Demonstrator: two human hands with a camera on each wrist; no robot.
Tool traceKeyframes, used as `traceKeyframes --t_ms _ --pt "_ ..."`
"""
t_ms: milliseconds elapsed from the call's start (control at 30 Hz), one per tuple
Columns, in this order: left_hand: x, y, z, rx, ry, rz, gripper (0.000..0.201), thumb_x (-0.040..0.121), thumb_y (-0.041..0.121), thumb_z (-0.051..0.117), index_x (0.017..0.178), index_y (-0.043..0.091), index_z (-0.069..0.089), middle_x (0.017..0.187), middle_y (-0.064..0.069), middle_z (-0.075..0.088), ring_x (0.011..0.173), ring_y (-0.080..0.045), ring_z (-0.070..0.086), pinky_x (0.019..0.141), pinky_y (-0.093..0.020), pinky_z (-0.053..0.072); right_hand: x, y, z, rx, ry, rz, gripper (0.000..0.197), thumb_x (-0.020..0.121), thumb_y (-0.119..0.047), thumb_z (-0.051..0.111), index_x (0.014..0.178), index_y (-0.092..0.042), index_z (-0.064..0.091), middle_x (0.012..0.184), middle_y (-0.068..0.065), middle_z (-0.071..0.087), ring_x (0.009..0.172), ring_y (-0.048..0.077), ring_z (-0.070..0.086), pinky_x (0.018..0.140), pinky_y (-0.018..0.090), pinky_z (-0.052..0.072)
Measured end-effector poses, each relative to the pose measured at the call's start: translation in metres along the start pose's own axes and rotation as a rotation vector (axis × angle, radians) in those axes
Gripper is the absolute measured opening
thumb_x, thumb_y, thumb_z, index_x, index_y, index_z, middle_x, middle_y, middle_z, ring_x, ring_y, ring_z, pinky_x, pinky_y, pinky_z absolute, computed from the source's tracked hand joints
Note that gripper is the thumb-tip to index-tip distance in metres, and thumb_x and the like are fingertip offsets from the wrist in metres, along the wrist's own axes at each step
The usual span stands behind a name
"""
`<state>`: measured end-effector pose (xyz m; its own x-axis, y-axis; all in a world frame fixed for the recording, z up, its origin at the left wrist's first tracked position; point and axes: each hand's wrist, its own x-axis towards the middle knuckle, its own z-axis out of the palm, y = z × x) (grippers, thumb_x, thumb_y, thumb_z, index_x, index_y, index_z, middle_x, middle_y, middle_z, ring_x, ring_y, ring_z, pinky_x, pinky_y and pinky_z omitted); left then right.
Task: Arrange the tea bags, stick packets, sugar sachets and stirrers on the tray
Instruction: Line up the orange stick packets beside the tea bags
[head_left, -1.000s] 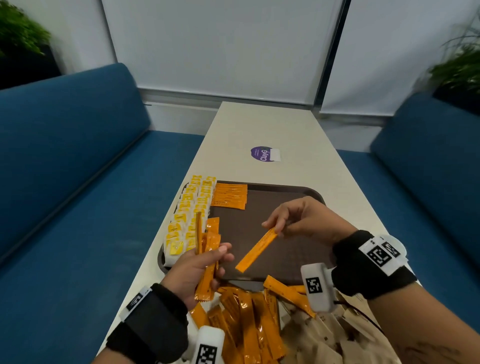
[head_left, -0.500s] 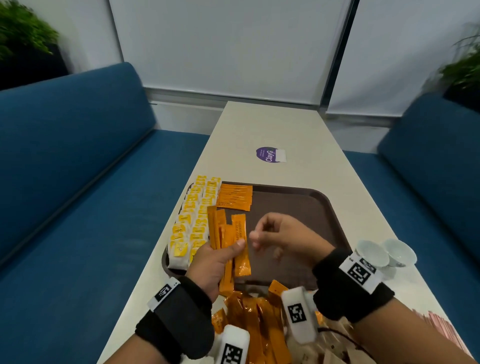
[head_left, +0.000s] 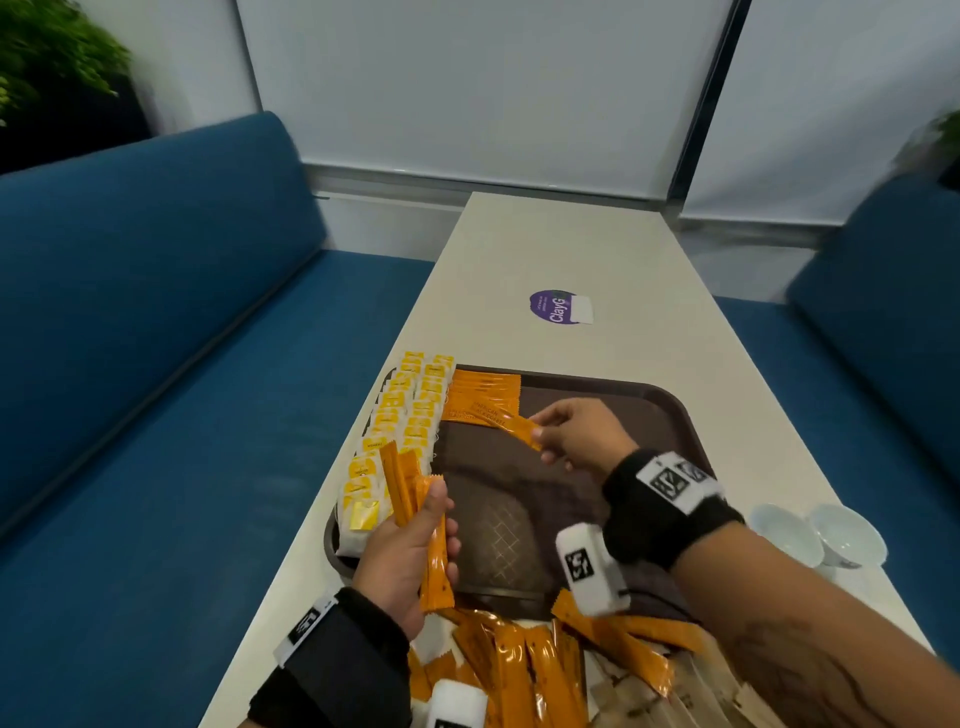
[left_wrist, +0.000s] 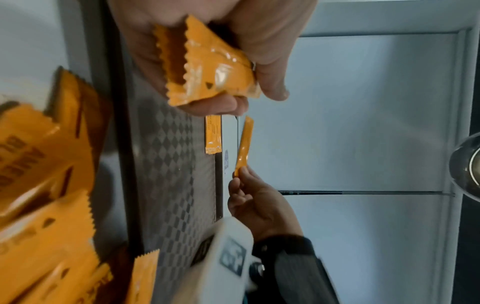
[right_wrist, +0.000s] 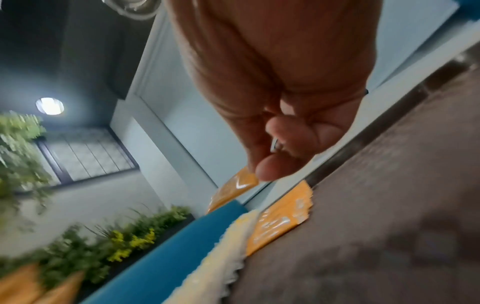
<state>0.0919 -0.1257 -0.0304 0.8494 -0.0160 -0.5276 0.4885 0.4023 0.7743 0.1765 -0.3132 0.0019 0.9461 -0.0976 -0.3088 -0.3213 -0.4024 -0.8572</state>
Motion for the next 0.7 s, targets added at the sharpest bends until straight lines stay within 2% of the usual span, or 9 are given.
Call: traceKeyframes --t_ms 67,167,367,467,500,533,633,700 --pt "-0.001 -0.001 -0.004 -0.022 -0.023 -0.055 0.034 0.074 0.042 0.064 0.089 0.011 0.063 0.065 -0.004 0.057 0.057 -0.015 0.054 0.044 -0.023 0.046 0.025 -0.003 -0.001 -0.081 -0.018 0.045 0.012 0.090 -0.001 0.057 0.099 -0.008 0.063 0.071 0.003 0.061 0.048 0.007 0.052 0.039 0.016 0.037" --pt "-0.002 -0.002 -0.007 -0.060 -0.042 -0.094 0.019 0.085 0.027 0.062 0.090 0.009 0.064 0.063 -0.005 0.058 0.053 -0.015 0.054 0.040 -0.021 0.045 0.048 -0.009 0.005 -0.209 -0.078 0.093 0.012 0.090 -0.005 0.061 0.101 -0.005 0.064 0.073 0.003 0.062 0.052 0.009 0.053 0.049 0.019 0.043" --pt "-0.005 0.000 -0.014 -0.090 -0.073 -0.089 0.013 0.090 0.014 0.053 0.094 0.006 0.062 0.063 -0.007 0.058 0.053 -0.016 0.053 0.039 -0.021 0.044 0.079 -0.017 0.022 -0.343 -0.122 0.216 0.018 0.092 -0.010 0.060 0.109 -0.005 0.060 0.075 0.003 0.060 0.055 0.010 0.053 0.052 0.020 0.044" --pt "-0.005 0.000 -0.017 -0.083 -0.081 -0.078 0.014 0.091 0.013 0.051 0.096 0.006 0.062 0.064 -0.007 0.059 0.054 -0.017 0.054 0.041 -0.021 0.045 0.092 -0.018 0.028 -0.456 -0.141 0.273 0.028 0.094 -0.019 0.058 0.116 -0.004 0.058 0.075 0.001 0.061 0.059 0.008 0.054 0.074 0.025 0.051" --pt "-0.005 -0.001 -0.017 -0.081 -0.082 -0.075 0.014 0.091 0.013 0.051 0.096 0.006 0.062 0.064 -0.007 0.060 0.054 -0.017 0.055 0.041 -0.021 0.045 0.096 -0.018 0.030 -0.480 -0.142 0.289 0.030 0.094 -0.022 0.057 0.118 -0.003 0.058 0.074 0.001 0.060 0.059 0.008 0.054 0.077 0.025 0.050" --pt "-0.005 -0.001 -0.017 -0.080 -0.085 -0.072 0.014 0.091 0.012 0.051 0.096 0.006 0.062 0.064 -0.007 0.060 0.054 -0.017 0.055 0.041 -0.021 0.045 0.099 -0.018 0.032 -0.496 -0.138 0.301 0.031 0.094 -0.023 0.057 0.118 -0.004 0.058 0.072 0.000 0.060 0.058 0.007 0.054 0.073 0.024 0.049" --pt "-0.007 -0.004 -0.015 -0.069 -0.092 -0.069 0.013 0.090 0.011 0.052 0.095 0.006 0.063 0.063 -0.007 0.060 0.055 -0.017 0.054 0.042 -0.022 0.044 0.100 -0.022 0.032 -0.575 -0.125 0.300 0.029 0.094 -0.026 0.058 0.113 -0.006 0.057 0.066 -0.002 0.059 0.051 0.006 0.052 0.050 0.019 0.042" --pt "-0.007 -0.005 -0.014 -0.062 -0.093 -0.071 0.013 0.090 0.012 0.052 0.094 0.006 0.063 0.063 -0.007 0.060 0.054 -0.017 0.055 0.042 -0.023 0.044 0.098 -0.025 0.032 -0.623 -0.139 0.311 0.026 0.095 -0.029 0.056 0.111 -0.009 0.054 0.065 -0.004 0.058 0.049 0.005 0.050 0.043 0.019 0.036"
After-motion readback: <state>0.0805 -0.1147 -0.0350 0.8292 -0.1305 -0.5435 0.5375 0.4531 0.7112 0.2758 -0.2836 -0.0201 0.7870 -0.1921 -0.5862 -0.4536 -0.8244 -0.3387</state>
